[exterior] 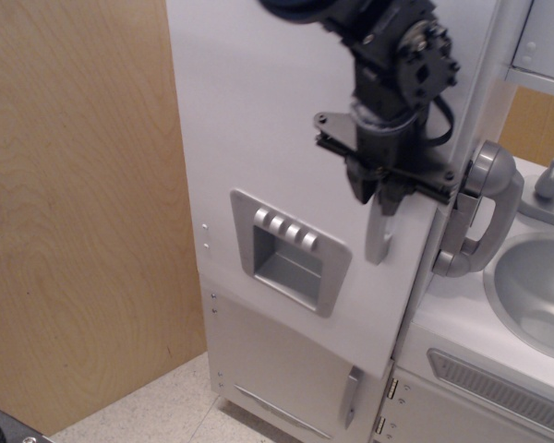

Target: Open fridge

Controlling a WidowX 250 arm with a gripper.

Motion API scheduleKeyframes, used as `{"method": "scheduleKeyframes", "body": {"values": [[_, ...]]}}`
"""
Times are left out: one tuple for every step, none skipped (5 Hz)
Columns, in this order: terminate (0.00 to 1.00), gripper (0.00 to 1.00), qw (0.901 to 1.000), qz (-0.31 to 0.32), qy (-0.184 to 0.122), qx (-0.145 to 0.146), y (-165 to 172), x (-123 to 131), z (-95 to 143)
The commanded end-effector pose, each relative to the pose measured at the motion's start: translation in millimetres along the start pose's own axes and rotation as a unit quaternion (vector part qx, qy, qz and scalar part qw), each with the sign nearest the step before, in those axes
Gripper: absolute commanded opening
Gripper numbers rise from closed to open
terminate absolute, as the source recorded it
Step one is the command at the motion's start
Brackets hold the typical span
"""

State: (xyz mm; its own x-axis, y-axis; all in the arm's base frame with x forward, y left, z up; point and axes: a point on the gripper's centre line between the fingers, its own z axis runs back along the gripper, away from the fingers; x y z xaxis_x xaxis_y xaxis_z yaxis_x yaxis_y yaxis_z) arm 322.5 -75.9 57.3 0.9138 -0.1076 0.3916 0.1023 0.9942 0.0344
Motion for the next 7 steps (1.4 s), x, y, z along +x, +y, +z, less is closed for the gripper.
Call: {"method": "scheduleKeyframes", "body": {"values": [[0.0,0.0,0.9988,-0.03,-0.038,-0.003,19,-20,32],[0.0,1.0,0.9995,-0.028,-0.011,-0.003,23,-40,43],[0.0,1.0,0.9992,-0.032,0.023,0.003,20,-57,54],[0.0,1.0,0.9973,-0.046,0.056,-0.007,7,-79,62],[0.0,1.0,0.9949,-0.063,0.076,-0.019,-15,-81,52],[0.0,1.0,0.9929,-0.077,0.085,-0.032,-38,-73,41],[0.0,1.0,0.9895,-0.106,0.083,-0.052,-62,-63,32]]}}
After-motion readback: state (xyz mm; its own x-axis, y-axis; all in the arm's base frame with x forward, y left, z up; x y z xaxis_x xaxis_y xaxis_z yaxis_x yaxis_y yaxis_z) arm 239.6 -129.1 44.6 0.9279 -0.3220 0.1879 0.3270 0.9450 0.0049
